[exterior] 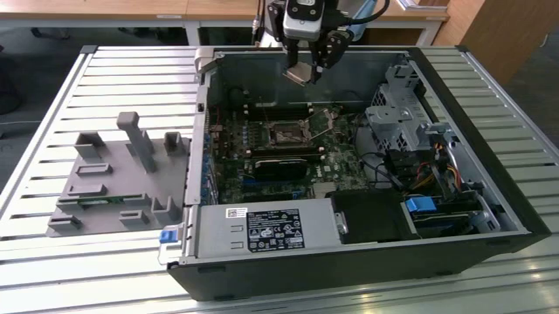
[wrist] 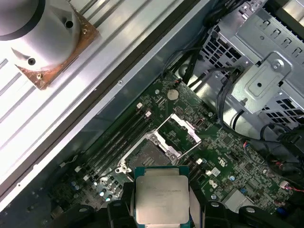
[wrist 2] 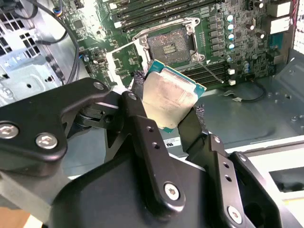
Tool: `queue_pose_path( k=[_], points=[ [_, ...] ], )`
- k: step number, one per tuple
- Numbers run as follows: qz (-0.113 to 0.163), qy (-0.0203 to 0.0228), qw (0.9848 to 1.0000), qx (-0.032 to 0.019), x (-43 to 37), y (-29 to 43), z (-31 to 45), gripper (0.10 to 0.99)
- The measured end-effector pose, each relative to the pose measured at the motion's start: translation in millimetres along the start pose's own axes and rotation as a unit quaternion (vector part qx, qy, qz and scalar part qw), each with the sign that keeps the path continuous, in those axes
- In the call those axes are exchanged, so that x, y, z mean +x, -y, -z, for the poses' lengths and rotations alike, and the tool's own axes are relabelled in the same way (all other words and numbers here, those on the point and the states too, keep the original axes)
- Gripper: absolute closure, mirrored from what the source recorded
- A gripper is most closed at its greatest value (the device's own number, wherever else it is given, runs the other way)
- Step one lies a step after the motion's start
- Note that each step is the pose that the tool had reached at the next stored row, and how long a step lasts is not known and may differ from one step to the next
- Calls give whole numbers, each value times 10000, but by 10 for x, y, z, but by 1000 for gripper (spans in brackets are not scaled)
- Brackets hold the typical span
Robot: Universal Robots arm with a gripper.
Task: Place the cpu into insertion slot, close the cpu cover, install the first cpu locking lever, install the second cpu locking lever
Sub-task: 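Place the cpu into insertion slot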
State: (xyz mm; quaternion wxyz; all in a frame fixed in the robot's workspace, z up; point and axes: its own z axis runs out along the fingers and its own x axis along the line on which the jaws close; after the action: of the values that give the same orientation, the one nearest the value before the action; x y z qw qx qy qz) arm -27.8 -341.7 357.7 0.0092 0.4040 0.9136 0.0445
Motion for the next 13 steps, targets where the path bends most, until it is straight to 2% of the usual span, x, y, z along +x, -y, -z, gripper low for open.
queue_pose_path(
  k=[4,7,10,13],
  points=[
    [-287,25,9996,-6,0,2,-15,545],
    [-512,45,9987,-10,0,3,-26,545],
    [-773,68,9970,-16,-1,6,-53,545],
    [-1040,93,9945,-20,-1,8,-78,545]
  ],
)
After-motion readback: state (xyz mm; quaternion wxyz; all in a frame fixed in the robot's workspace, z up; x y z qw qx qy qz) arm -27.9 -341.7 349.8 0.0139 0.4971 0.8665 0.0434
